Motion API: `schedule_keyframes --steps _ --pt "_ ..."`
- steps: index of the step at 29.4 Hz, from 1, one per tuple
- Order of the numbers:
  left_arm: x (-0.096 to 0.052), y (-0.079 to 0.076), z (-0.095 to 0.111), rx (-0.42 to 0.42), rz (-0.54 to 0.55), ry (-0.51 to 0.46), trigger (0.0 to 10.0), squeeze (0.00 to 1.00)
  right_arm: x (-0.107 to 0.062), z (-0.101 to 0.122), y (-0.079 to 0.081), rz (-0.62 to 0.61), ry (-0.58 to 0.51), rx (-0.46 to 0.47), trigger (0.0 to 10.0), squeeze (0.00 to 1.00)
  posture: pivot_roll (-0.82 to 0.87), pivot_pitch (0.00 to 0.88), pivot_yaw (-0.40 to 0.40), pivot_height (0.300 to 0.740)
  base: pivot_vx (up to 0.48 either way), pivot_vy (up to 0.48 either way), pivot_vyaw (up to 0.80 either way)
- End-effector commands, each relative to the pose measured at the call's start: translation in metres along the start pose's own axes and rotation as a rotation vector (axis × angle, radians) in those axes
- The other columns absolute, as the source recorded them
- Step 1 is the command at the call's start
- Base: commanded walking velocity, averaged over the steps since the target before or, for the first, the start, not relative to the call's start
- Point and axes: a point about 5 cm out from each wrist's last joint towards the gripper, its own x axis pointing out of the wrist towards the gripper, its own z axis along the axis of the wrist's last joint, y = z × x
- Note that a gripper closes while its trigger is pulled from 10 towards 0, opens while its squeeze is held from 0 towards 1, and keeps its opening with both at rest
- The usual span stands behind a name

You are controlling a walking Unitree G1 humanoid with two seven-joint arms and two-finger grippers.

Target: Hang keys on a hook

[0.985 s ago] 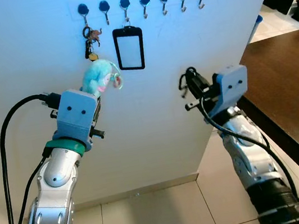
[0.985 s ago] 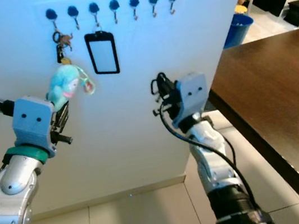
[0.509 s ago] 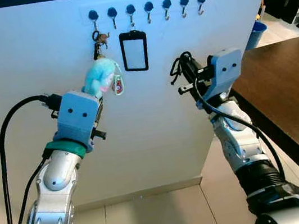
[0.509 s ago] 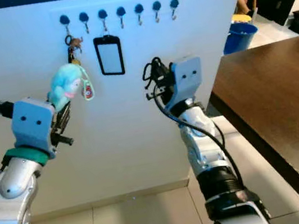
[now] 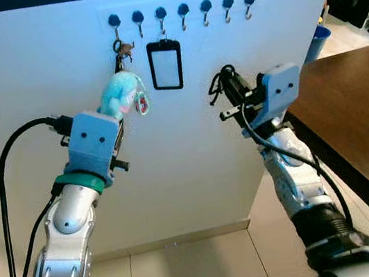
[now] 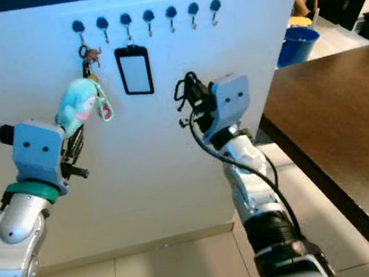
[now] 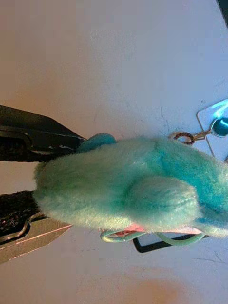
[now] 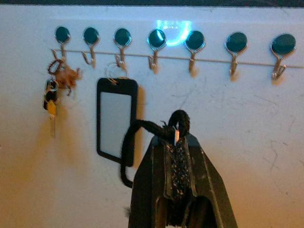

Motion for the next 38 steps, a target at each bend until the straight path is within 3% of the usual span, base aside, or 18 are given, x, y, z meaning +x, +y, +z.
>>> schedule_keyframes --steps 1,3,6,8,9,13,21,29,38 --pt "-0.007 0.003 -0.004 -0.008 0.008 0.026 10.0 0.00 -0.011 0.001 0.001 -0.005 -0.005 -0.012 10.0 0.00 0.10 0.111 0.069 0.740 0.000 0.000 0.00" --pt "-0.012 0.003 -0.005 -0.019 0.007 0.038 10.0 0.00 -0.017 0.001 -0.001 -0.022 0.002 -0.008 10.0 0.00 0.09 0.113 0.073 0.740 0.000 0.000 0.00" --pt "-0.033 -0.004 -0.008 -0.045 -0.019 0.092 10.0 0.00 -0.042 -0.003 0.000 -0.056 0.044 0.001 10.0 0.00 0.09 0.125 0.082 0.740 0.000 0.000 0.00" --pt "-0.033 -0.004 -0.008 -0.045 -0.019 0.092 10.0 0.00 -0.042 -0.003 0.000 -0.056 0.044 0.001 10.0 0.00 0.09 0.125 0.082 0.740 0.000 0.000 0.00" --pt "-0.047 -0.008 -0.011 -0.054 -0.036 0.130 10.0 0.00 -0.057 -0.005 0.005 -0.059 0.079 0.016 10.0 0.00 0.09 0.129 0.084 0.740 0.000 0.000 0.00" --pt "-0.064 -0.009 -0.014 -0.048 -0.051 0.175 10.0 0.00 -0.077 -0.006 0.016 -0.023 0.135 0.037 10.0 0.00 0.09 0.136 0.076 0.740 0.000 0.000 0.00" --pt "-0.069 -0.007 -0.014 -0.020 -0.049 0.187 10.0 0.00 -0.089 -0.011 0.015 -0.010 0.192 0.029 10.0 0.00 0.09 0.135 0.071 0.740 0.000 0.000 0.00" --pt "-0.065 -0.009 -0.010 -0.012 -0.049 0.174 10.0 0.00 -0.090 -0.011 0.019 -0.021 0.221 0.037 10.0 0.00 0.09 0.125 0.070 0.740 0.000 0.000 0.00" --pt "-0.064 -0.010 -0.010 -0.007 -0.042 0.170 10.0 0.00 -0.091 -0.010 0.019 -0.012 0.232 0.035 10.0 0.00 0.09 0.109 0.062 0.740 0.350 0.000 0.00"
